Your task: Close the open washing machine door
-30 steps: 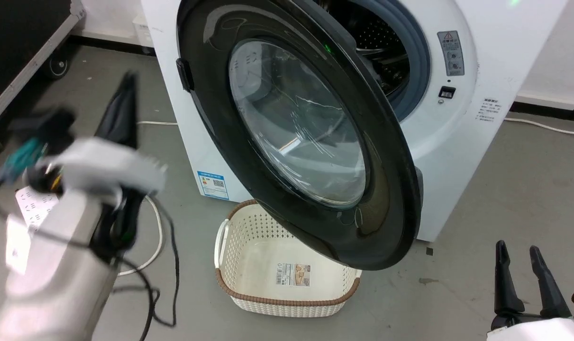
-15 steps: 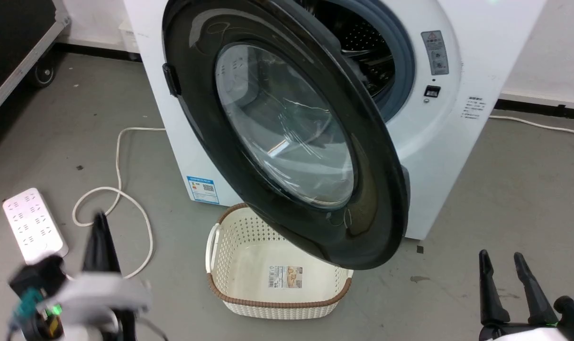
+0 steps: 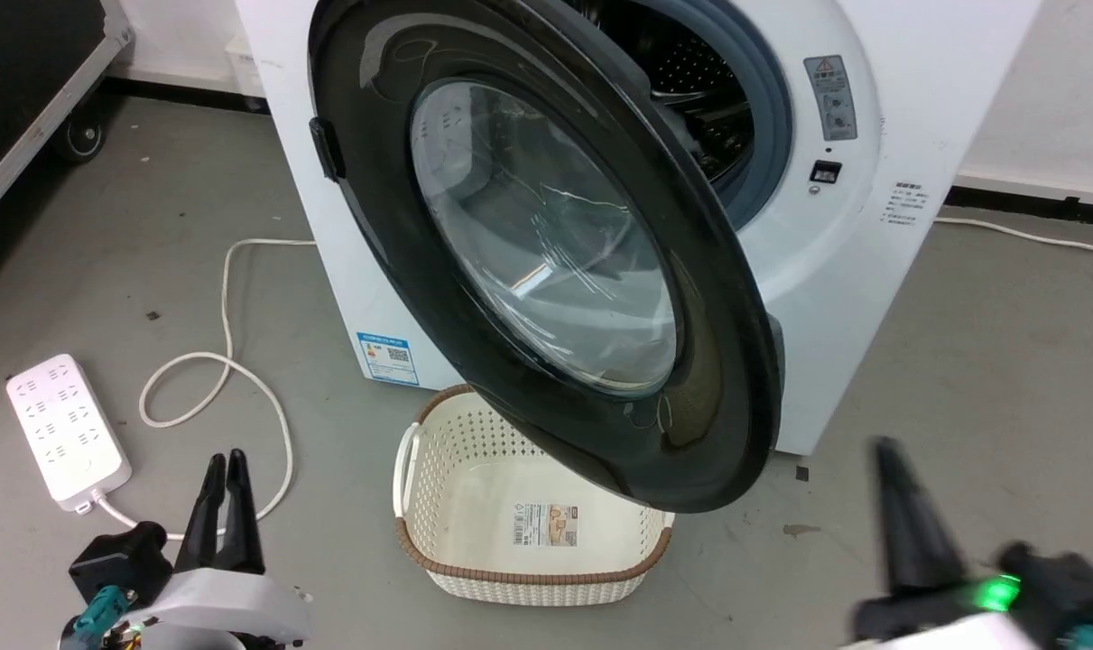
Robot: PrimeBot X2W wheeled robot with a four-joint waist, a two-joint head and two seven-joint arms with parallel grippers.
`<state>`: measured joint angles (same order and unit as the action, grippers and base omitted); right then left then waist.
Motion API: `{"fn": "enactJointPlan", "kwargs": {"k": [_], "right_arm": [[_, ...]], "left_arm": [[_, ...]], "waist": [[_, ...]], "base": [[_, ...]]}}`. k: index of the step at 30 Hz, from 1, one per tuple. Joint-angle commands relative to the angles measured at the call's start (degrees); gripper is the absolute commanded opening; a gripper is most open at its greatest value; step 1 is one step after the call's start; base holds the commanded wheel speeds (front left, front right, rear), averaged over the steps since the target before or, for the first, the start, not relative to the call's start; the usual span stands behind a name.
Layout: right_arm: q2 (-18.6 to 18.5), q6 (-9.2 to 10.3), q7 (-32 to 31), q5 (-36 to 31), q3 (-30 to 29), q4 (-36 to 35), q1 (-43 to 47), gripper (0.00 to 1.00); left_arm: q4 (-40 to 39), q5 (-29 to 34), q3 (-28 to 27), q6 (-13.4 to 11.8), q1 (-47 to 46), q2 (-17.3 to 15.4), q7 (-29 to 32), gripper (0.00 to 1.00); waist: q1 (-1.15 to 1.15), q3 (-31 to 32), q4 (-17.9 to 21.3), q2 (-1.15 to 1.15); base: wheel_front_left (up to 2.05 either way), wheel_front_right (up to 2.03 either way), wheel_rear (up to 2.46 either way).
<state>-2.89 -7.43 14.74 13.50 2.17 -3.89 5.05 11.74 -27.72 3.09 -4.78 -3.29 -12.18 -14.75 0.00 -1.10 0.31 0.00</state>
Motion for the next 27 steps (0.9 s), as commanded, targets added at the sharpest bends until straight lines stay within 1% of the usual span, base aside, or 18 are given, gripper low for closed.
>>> {"fn": "enactJointPlan", "kwargs": {"k": [1,4,6,8,10,13,17,20,27], "right_arm": [[0.02,-0.06,0.06,-0.45,1.92,-0.88,-0.98,0.00],[0.02,-0.06,-2.42,-0.03,8.49,-1.78,-2.10,0.00],[0.02,-0.06,-3.89,0.51,11.58,-0.96,-3.24,0.00],[0.02,-0.06,-5.01,0.91,13.37,1.23,-4.80,0.00],[0.02,-0.06,-5.33,1.22,13.81,4.09,-6.74,0.00],[0.02,-0.06,-4.60,1.28,12.63,8.55,-9.90,0.00],[0.02,-0.06,-3.28,0.96,9.40,13.20,-13.32,0.00],[0.02,-0.06,-2.52,0.57,6.69,14.94,-15.05,0.00],[0.02,-0.06,-1.56,-1.52,-2.09,17.55,-19.47,0.00]], "left_arm": [[0.16,0.52,0.17,0.14,-0.57,-0.44,-0.24,1.00],[0.16,0.92,0.59,0.09,-1.22,-0.62,-0.23,1.00],[0.05,1.08,0.73,0.12,-1.70,-0.78,-0.22,1.00],[0.02,1.11,0.80,0.21,-2.17,-0.92,-0.22,1.00],[-0.14,1.19,0.84,0.24,-2.69,-0.98,-0.23,1.00],[-0.29,1.42,0.94,0.29,-3.41,-1.02,-0.23,1.00],[-0.45,1.78,0.99,0.43,-4.36,-0.94,-0.24,1.00],[-0.76,2.03,0.76,0.51,-4.85,-0.66,-0.24,1.00],[-1.39,2.42,0.02,1.45,-6.05,0.20,-0.24,1.00]], "waist": [[0.00,-0.14,-0.15,0.00],[0.00,-0.82,-0.50,0.00],[0.00,-1.52,-0.67,0.00],[0.00,-2.26,-0.93,0.00],[0.00,-3.19,-1.28,0.00],[0.00,-4.51,-1.99,0.00],[0.00,-5.93,-2.97,0.00],[0.00,-6.80,-3.57,0.00],[0.00,-9.41,-4.96,0.00]], "base": [[0.00,0.00,0.00],[0.00,0.00,0.00],[0.00,0.00,0.00],[0.00,0.00,0.00],[0.00,0.00,0.00],[0.00,0.00,0.00],[0.00,0.00,0.00],[0.00,0.00,0.00],[0.00,0.00,0.00]]}}
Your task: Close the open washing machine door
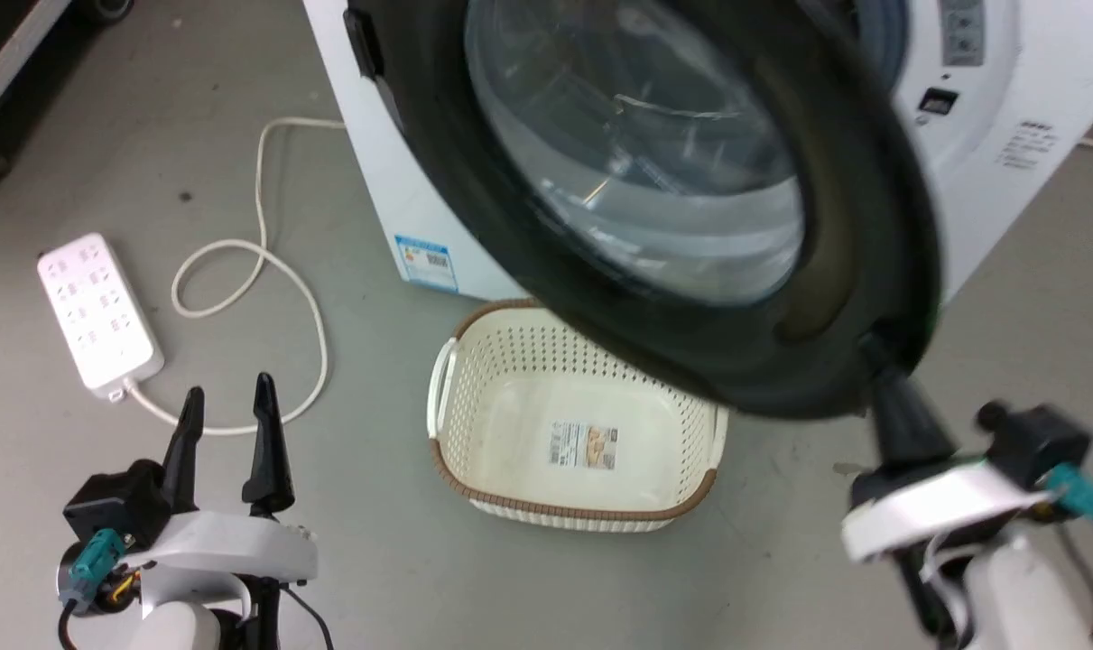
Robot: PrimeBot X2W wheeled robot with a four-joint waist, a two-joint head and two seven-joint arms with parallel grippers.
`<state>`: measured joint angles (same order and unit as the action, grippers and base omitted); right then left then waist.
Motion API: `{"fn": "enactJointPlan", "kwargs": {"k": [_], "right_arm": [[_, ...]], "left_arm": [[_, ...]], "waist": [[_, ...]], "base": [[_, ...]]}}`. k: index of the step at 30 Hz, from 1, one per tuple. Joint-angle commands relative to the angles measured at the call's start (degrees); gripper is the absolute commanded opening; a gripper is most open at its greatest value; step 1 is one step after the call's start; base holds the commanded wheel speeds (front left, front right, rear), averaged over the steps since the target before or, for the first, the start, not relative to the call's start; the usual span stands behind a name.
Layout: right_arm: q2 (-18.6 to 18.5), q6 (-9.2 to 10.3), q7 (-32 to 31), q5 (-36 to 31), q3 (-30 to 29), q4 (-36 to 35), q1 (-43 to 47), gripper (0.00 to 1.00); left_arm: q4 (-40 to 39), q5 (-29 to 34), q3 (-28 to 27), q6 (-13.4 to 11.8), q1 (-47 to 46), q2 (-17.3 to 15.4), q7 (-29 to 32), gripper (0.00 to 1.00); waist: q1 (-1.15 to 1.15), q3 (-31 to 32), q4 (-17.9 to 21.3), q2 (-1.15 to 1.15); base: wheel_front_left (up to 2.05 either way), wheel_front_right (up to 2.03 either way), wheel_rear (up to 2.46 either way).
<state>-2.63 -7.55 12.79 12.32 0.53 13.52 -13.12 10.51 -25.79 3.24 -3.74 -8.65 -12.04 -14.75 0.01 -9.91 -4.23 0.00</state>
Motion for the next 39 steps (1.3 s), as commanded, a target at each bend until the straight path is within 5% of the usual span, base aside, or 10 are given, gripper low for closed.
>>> {"fn": "enactJointPlan", "kwargs": {"k": [1,22,39], "right_arm": [[-0.25,0.06,0.44,-0.91,-1.60,0.51,-2.24,0.00],[-0.25,0.06,1.29,-14.75,-21.05,17.08,-28.61,0.00],[-0.25,0.06,2.16,-18.12,-29.06,18.21,-36.14,0.00]], "left_arm": [[-0.25,0.55,-0.28,0.59,-0.90,0.15,-0.24,1.00],[-1.63,3.22,-2.98,4.97,-6.58,2.70,-0.25,1.00],[-0.05,5.77,-6.28,7.00,-6.70,4.46,-0.25,1.00]], "waist": [[-0.01,-1.11,-0.61,0.00],[-0.01,-11.38,-4.64,0.00],[-0.01,-9.75,-3.56,0.00]], "base": [[0.00,0.00,0.00],[0.00,0.00,0.00],[0.00,0.00,0.00]]}}
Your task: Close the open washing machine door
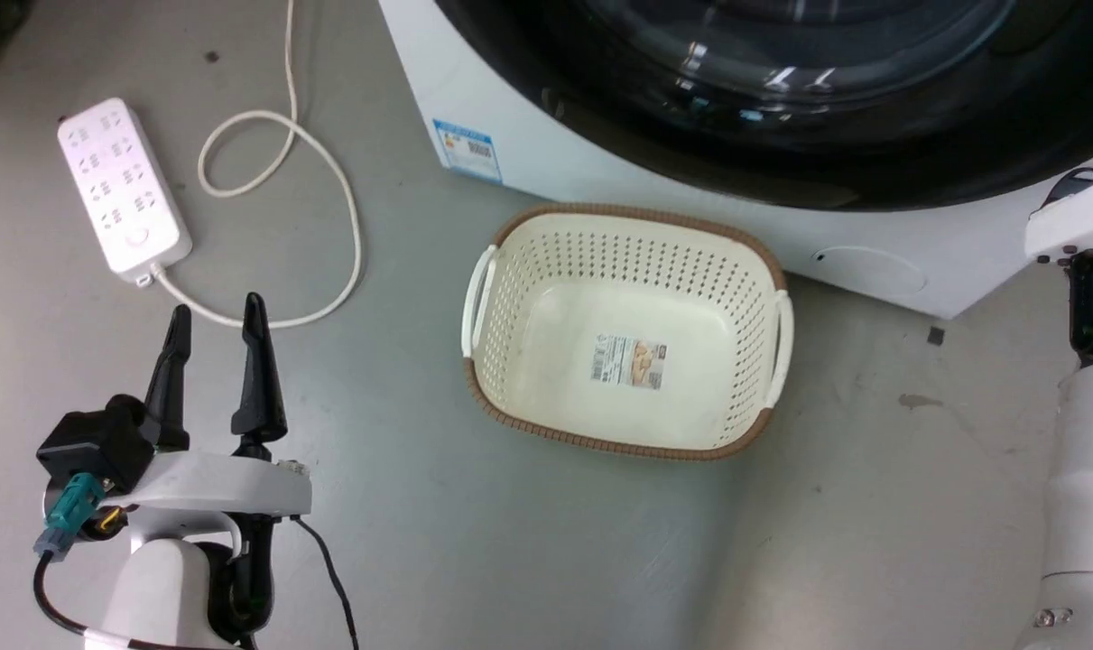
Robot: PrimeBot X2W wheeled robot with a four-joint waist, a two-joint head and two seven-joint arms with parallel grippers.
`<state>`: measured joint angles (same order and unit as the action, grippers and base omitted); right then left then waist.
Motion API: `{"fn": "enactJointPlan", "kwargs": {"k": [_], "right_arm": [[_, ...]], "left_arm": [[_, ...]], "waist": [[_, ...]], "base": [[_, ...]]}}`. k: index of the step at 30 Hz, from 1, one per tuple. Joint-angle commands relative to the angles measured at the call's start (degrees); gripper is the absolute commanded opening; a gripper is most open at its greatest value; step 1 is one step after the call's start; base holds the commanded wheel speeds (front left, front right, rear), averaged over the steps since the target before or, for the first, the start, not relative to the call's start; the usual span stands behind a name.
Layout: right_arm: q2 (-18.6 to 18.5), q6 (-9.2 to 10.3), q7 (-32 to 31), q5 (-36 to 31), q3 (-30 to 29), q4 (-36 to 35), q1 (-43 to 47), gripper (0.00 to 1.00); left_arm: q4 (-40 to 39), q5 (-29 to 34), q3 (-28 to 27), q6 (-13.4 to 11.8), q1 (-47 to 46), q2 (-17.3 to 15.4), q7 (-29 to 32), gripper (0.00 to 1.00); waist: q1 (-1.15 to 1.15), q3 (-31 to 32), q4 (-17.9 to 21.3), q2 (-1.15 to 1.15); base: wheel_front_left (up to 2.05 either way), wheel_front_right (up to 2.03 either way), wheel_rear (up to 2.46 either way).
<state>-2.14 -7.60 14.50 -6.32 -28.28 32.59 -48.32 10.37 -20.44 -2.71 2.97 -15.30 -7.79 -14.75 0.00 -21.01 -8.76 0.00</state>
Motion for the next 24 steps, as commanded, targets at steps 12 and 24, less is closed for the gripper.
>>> {"fn": "enactJointPlan", "kwargs": {"k": [12,24], "right_arm": [[-0.74,0.11,0.49,8.24,9.54,-17.14,15.95,0.00],[-0.74,0.11,0.50,14.93,21.74,-24.66,36.48,0.00]], "left_arm": [[-1.07,3.47,-3.06,-0.62,4.29,0.86,-0.25,1.00],[-1.19,5.51,-1.90,-1.52,8.01,1.39,-0.11,1.00]], "waist": [[0.00,12.44,9.30,0.00],[0.00,17.41,16.26,0.00]], "base": [[0.00,0.00,0.00],[0.00,0.00,0.00]]}}
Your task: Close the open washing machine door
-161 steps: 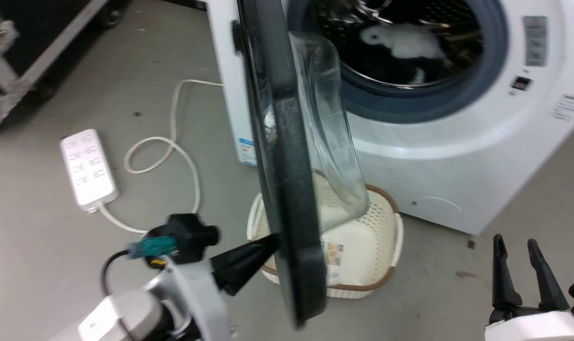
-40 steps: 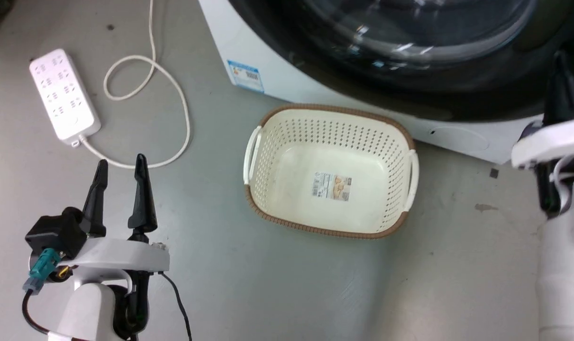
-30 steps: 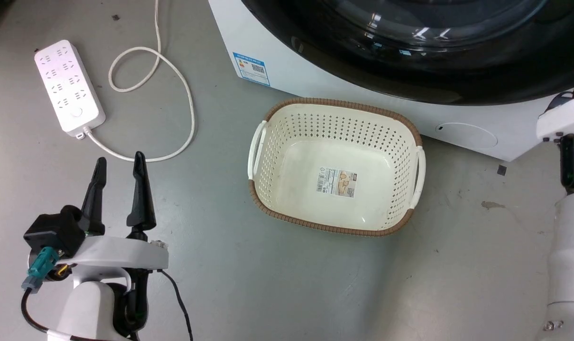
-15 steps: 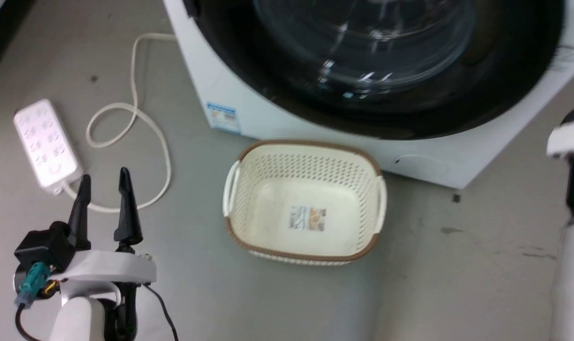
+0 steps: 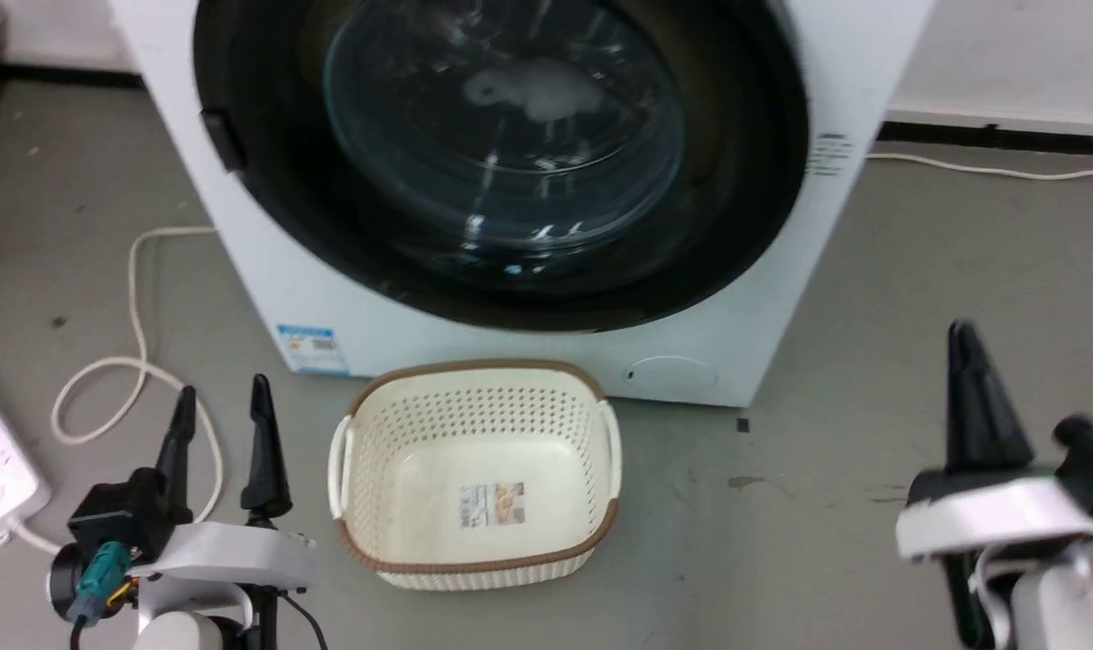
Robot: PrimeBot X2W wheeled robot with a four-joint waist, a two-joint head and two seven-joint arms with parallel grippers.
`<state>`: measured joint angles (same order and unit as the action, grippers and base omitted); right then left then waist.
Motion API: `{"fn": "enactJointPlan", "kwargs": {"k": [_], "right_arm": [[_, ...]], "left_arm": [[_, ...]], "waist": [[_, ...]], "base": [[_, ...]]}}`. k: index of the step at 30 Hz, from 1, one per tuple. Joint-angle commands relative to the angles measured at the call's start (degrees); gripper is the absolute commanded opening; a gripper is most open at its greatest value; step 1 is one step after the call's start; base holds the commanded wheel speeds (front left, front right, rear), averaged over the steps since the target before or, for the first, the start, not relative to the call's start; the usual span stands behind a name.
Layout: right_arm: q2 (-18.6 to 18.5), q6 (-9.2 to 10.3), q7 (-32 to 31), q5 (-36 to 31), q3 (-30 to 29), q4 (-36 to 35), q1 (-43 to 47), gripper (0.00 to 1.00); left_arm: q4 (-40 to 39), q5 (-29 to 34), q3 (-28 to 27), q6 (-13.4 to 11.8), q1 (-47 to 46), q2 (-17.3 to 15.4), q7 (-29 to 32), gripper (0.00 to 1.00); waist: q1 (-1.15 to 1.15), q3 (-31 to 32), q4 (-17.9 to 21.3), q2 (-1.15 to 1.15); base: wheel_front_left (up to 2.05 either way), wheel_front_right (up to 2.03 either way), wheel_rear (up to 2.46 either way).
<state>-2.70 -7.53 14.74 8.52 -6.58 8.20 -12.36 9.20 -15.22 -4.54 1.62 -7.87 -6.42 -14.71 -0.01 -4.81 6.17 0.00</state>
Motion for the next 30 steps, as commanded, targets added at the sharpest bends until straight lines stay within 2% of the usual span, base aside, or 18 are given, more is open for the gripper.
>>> {"fn": "enactJointPlan", "kwargs": {"k": [1,9,15,16,17,30], "right_arm": [[-0.18,0.04,0.26,0.89,1.79,-0.52,3.17,0.00],[-0.18,0.04,0.26,-1.43,4.27,-1.66,9.66,0.00],[-0.18,0.04,-0.73,-2.60,4.17,-2.67,11.79,0.00],[-0.18,0.04,-0.92,-2.58,4.08,-2.79,11.93,0.22],[-0.18,0.04,-1.04,-2.60,4.01,-2.92,12.01,1.00],[-0.18,0.04,-1.90,-1.67,3.70,-2.89,12.59,1.00]], "left_arm": [[0.19,0.47,0.64,-0.07,0.87,0.12,0.19,1.00],[1.19,1.82,3.52,0.47,1.82,-0.18,2.28,1.00],[1.63,4.48,5.79,-0.20,2.39,-1.02,3.22,1.00],[1.68,4.81,6.08,-0.31,2.39,-1.13,3.30,1.00],[1.70,5.01,6.30,-0.39,2.35,-1.18,3.33,1.00],[2.23,5.45,7.52,-0.97,1.61,-1.76,3.26,1.00]], "waist": [[0.01,1.58,1.75,0.00],[0.01,2.55,1.92,0.00],[0.01,3.05,1.67,0.00],[0.01,3.07,1.60,0.00],[0.01,3.04,1.52,0.00],[0.01,2.93,0.67,0.00]], "base": [[0.00,0.00,0.00],[0.00,0.00,0.00],[0.00,0.00,0.00],[0.00,0.00,0.00],[0.00,0.00,0.00],[0.00,0.00,0.00]]}}
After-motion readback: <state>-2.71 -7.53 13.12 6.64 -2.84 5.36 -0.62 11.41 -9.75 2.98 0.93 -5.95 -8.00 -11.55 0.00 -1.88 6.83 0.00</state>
